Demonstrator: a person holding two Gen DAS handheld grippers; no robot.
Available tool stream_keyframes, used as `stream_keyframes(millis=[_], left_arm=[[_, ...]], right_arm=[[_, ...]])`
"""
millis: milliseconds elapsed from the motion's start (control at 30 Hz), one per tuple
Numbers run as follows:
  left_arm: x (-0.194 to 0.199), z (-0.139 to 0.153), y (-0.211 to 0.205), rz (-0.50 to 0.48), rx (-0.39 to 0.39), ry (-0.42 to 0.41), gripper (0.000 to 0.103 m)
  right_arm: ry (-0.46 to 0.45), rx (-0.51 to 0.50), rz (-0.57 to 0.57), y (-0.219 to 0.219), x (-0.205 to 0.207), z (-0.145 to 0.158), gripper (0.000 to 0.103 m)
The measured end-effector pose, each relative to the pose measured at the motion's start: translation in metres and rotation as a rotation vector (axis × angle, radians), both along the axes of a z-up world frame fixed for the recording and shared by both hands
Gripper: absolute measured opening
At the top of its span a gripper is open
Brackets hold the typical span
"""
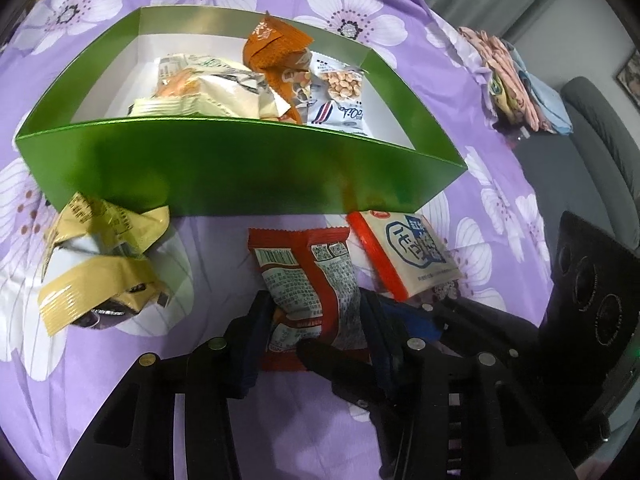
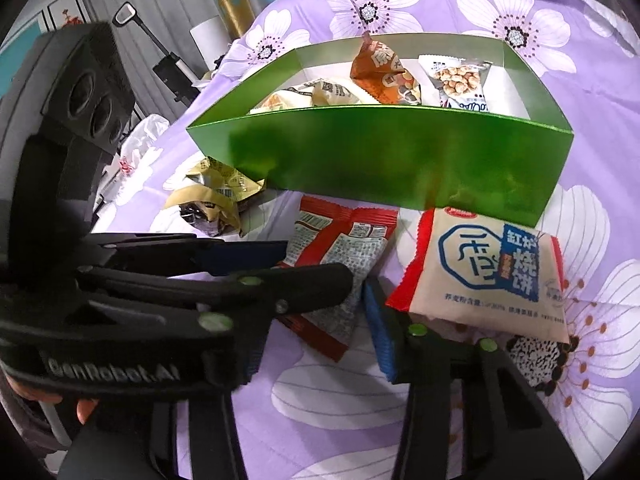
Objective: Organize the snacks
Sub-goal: 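Grasp the red-and-white packet with the right gripper, then lift the red-and-white packet and carry it over the green box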
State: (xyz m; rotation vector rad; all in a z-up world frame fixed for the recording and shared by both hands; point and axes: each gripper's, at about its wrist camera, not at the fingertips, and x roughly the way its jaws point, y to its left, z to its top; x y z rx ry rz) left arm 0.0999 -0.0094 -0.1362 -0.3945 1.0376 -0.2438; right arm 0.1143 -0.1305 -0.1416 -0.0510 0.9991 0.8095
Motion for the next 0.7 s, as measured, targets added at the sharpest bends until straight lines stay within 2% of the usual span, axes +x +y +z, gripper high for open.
stream_keyframes(millis=[333,700], left_arm=[[-0.019,0.017,0.001,0.003,0.015,-0.04,0.046],[-0.041,0.057,0.005,0.025,0.026,-0.139,0.046]], right_arm=[[-0.021,0.035,0.01,-0.001,-0.017,0.015,0.041],[-0.13,0.057,0.036,0.004,-0.035,0.058,0.041]])
